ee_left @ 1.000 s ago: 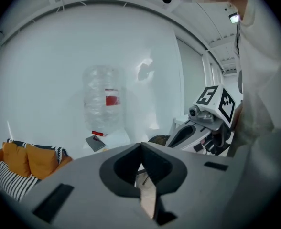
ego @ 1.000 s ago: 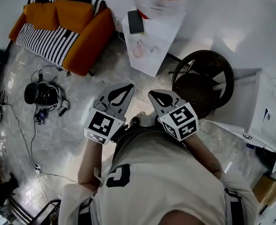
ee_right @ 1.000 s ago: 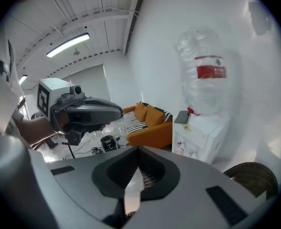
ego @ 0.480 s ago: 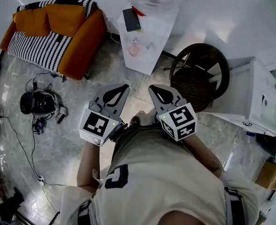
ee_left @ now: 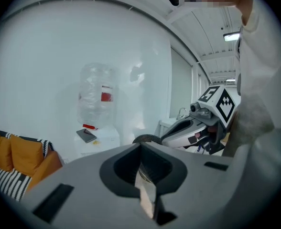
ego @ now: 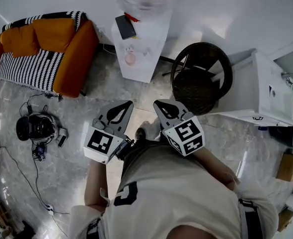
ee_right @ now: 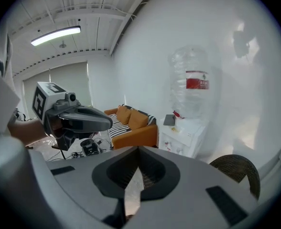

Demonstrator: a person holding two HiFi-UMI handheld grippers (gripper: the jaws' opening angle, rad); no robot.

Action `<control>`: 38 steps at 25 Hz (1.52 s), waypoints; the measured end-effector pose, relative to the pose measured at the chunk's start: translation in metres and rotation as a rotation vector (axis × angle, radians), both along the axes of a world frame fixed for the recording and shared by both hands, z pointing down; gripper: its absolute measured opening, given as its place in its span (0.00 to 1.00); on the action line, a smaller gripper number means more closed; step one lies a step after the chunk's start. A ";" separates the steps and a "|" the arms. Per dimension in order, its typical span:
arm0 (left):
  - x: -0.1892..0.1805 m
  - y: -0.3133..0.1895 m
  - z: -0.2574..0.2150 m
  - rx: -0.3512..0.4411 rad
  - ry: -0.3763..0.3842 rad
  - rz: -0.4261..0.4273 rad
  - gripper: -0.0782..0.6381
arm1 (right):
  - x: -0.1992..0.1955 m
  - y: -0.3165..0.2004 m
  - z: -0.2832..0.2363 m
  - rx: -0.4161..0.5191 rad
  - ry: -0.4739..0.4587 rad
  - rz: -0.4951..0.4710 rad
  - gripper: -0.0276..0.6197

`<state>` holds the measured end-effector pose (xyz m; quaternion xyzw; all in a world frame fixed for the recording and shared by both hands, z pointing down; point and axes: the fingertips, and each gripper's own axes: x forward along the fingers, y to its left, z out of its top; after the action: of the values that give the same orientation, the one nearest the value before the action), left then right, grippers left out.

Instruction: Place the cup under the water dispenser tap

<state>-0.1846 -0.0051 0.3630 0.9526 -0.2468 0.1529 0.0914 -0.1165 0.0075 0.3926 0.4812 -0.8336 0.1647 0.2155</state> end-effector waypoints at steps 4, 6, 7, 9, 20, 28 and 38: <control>0.008 0.008 0.006 -0.018 -0.036 0.027 0.19 | 0.002 0.010 0.001 -0.003 0.015 -0.016 0.08; 0.011 0.015 0.010 -0.024 -0.062 0.037 0.19 | -0.001 0.018 0.002 -0.002 0.023 -0.045 0.08; 0.012 0.019 0.010 -0.023 -0.068 0.039 0.19 | -0.002 0.021 0.001 0.001 0.021 -0.056 0.08; 0.017 0.025 0.007 -0.020 -0.067 0.041 0.19 | 0.002 0.024 0.000 0.011 0.014 -0.066 0.08; 0.093 0.054 -0.007 0.002 -0.141 0.026 0.19 | 0.086 0.059 -0.006 0.042 -0.001 -0.083 0.08; 0.157 0.087 -0.004 0.030 -0.134 0.056 0.19 | 0.153 0.088 -0.006 0.052 -0.030 -0.050 0.08; 0.203 0.118 -0.001 0.015 -0.129 0.007 0.19 | 0.197 0.123 0.003 0.029 -0.089 -0.107 0.08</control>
<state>0.0181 0.1133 0.3619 0.9422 -0.2500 0.2124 0.0678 0.0802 0.1309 0.3957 0.4311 -0.8693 0.1620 0.1796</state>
